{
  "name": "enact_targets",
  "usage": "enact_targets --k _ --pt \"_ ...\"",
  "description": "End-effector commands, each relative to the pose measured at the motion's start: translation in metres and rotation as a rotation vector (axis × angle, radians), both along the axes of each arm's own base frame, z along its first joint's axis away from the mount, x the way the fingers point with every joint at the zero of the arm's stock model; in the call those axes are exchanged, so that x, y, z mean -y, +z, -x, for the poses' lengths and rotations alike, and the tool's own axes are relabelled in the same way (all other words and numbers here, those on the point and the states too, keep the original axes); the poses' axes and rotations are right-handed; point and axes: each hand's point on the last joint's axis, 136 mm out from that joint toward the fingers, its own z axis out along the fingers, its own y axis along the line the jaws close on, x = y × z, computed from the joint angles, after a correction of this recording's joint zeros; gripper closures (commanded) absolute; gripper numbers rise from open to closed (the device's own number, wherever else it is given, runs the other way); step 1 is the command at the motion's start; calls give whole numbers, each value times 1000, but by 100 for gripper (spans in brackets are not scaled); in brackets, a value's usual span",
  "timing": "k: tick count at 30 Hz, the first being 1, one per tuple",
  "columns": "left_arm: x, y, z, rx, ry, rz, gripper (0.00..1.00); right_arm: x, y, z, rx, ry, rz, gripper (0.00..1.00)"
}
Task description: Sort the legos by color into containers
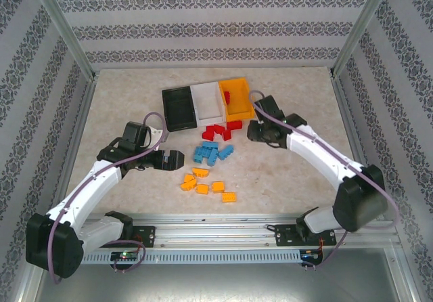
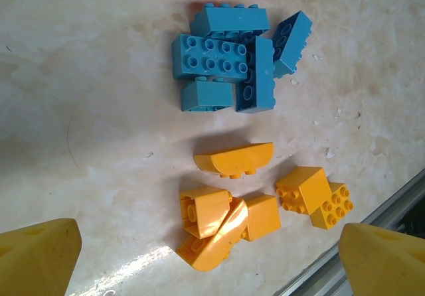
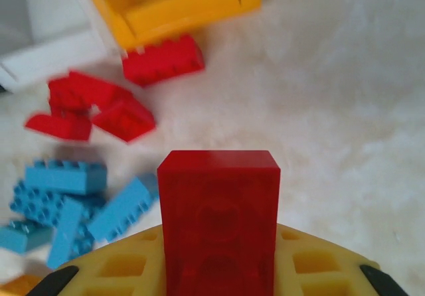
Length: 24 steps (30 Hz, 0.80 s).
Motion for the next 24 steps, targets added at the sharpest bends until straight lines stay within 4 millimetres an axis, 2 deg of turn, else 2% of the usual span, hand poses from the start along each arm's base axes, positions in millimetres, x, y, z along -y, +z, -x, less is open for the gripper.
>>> enact_targets --k 1,8,14,18,21,24 --pt "7 5 3 16 -47 15 0 -1 5 -32 3 33 10 73" --pt "5 1 2 18 -48 -4 0 -16 -10 -110 -36 43 -29 74" --pt "3 -5 1 8 -44 -29 0 -36 -30 -165 -66 61 -51 74" --pt "2 -7 1 -1 -44 -36 0 -46 -45 -184 -90 64 -53 70" --pt "2 -7 1 0 -45 -35 0 -52 -45 -191 -85 64 -63 63" --pt "2 -9 1 -6 -45 -38 0 -53 -37 -191 -69 61 -55 52"
